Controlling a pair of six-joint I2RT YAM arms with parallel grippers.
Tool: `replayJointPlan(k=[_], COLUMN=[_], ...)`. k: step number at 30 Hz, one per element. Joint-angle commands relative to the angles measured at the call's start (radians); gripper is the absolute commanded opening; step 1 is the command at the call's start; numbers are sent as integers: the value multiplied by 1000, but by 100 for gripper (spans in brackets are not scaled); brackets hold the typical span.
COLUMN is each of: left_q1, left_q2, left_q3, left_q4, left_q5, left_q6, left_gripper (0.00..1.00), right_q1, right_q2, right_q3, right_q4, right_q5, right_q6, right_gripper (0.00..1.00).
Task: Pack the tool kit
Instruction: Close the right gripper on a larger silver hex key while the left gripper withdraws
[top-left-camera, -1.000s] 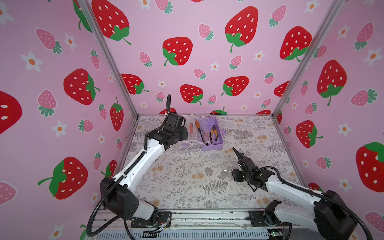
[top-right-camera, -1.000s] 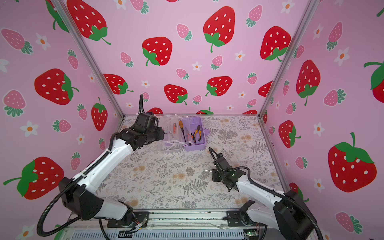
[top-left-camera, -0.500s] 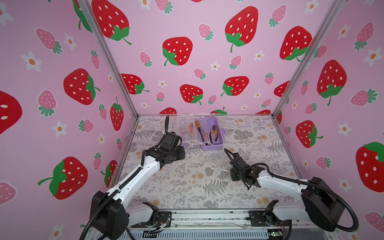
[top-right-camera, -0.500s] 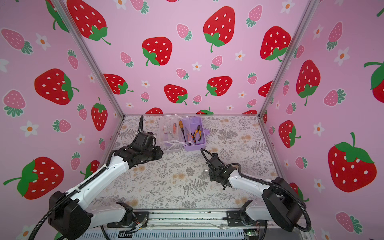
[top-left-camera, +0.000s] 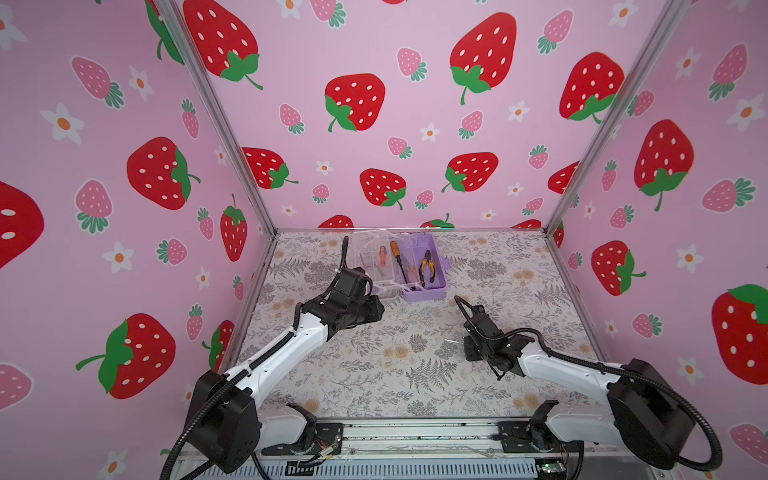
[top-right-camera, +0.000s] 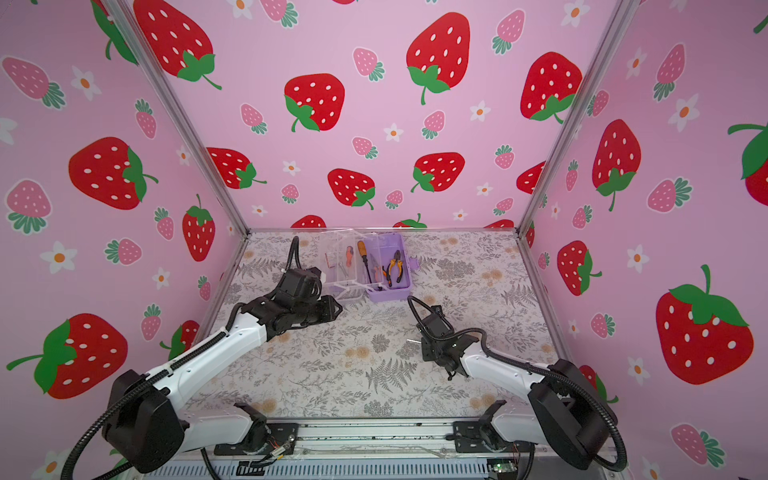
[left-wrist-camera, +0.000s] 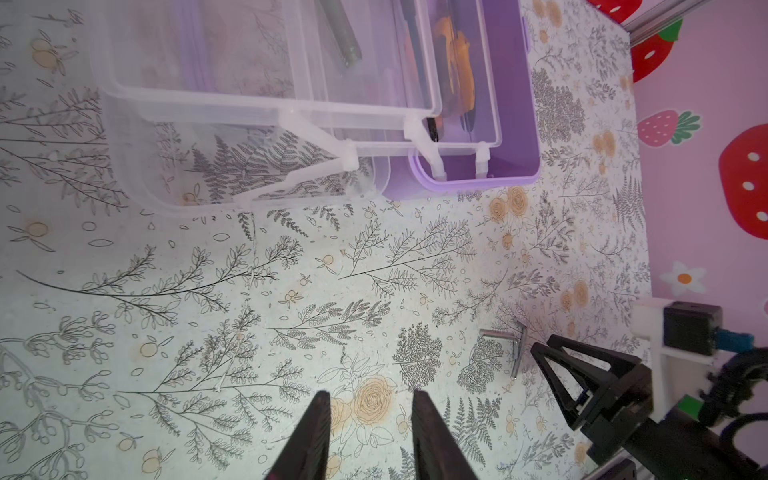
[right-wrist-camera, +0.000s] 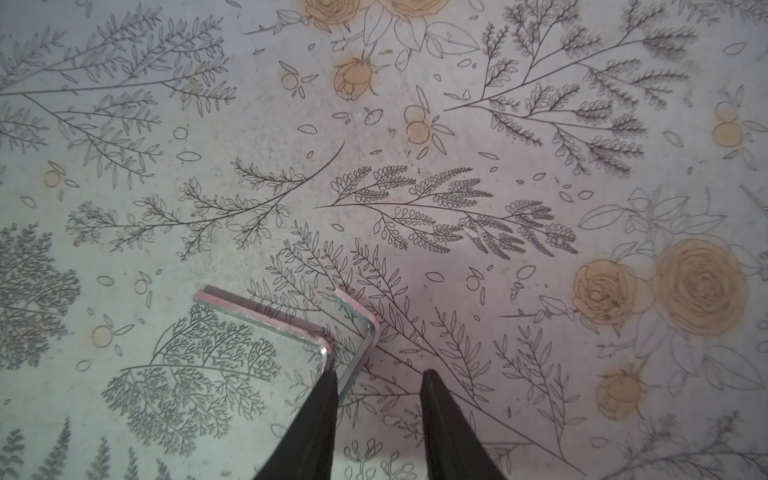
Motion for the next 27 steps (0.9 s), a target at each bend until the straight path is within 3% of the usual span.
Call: replayJointPlan(k=[1,10,17,21,27], left_q1=[-9,-37,-44,-54,-174], left_q2=[26,52,25,32,101], left_q3=[-4,18,13,9,79], left_q4=[28,27,-4,15,3], left_q5=[26,36,0,29,9], left_q6=[-13,-12,7,6,73], left_gripper=[36,36,36,36,38], right_q1=[-9,-24,-24,-26,-64], right_q2=[25,116,197,167,66], right_q3=[8,5,49,36,33], right_q4=[16,89,87,108,118], right_q5=[-9,-47,-27,-50,-87], right_q6=[24,22,-2,-7,-29], right_gripper=[34,28,12,3,0])
